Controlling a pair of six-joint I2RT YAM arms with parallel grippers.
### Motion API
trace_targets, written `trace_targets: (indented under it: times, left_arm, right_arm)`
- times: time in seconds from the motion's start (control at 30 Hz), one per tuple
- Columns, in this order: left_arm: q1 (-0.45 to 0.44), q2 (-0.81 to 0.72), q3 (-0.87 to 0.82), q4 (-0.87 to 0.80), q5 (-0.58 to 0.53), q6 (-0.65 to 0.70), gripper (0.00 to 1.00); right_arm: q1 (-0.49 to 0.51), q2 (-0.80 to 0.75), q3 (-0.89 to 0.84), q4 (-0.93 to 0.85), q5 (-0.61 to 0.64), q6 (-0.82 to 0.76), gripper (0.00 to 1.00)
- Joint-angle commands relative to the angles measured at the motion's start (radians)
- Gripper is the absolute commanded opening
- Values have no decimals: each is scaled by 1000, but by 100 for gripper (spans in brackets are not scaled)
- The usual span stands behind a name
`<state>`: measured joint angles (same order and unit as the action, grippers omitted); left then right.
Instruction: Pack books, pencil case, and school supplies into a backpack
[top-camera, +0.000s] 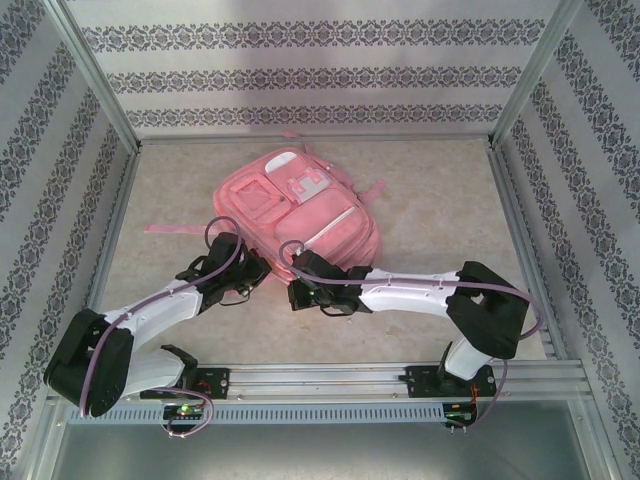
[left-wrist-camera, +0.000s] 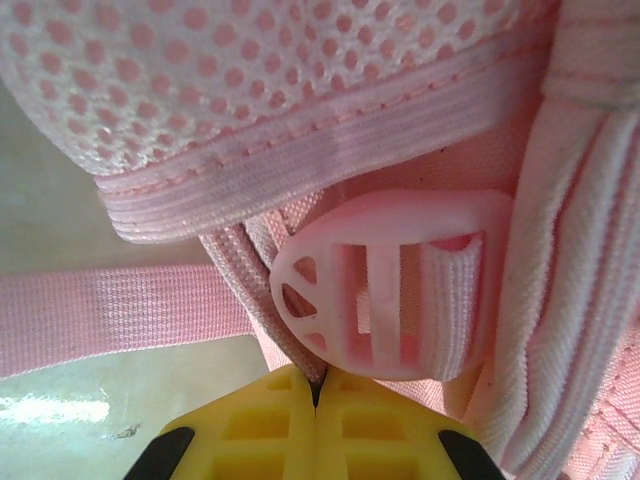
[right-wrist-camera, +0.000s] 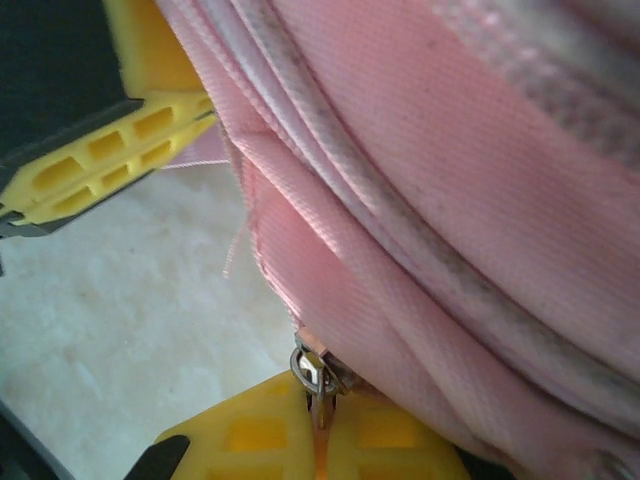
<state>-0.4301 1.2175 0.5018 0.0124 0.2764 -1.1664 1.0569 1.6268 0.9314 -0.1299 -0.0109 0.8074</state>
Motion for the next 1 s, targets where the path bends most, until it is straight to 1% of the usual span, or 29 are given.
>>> trace_targets:
  times: [0.0,0.17,0.5,0.6,0.7,0.83,0.87,0.93,0.97]
  left_arm:
    - [37,-19,48,-7,-108,41,0]
    - [59,-46,48,-36,-114,53,0]
    - [96,-95,40,-90,-118,80,0]
    - [102,-93,44,-98,-117,91,0]
    - [113,-86,62,-120,-114,119,0]
    - [172,-57,148,-214,-61,217,0]
    - [187,-46,175,-239,-45,242,2]
    - [223,-24,230,-302,-24,280,25]
    - [236,-21,251,-331,-19,283,34]
  right_arm:
    - [9,-17,41,-250,55,-22,0]
    - [-3,-77,2,-283,87,-21,0]
    - [-112,-196,-74,-302,31,-61,0]
    - [-136,-211,-89,-288,-10,-91,0]
    - [-144,-192,-68,-279,-80,-143,0]
    - [-125,-174,-39,-234,-164,-177,0]
    - [-114,-168,-29,-219,-168,-172,0]
    - [-93,-148,-5,-167,-187,-137,0]
    - [-88,-133,7,-135,-197,-111,0]
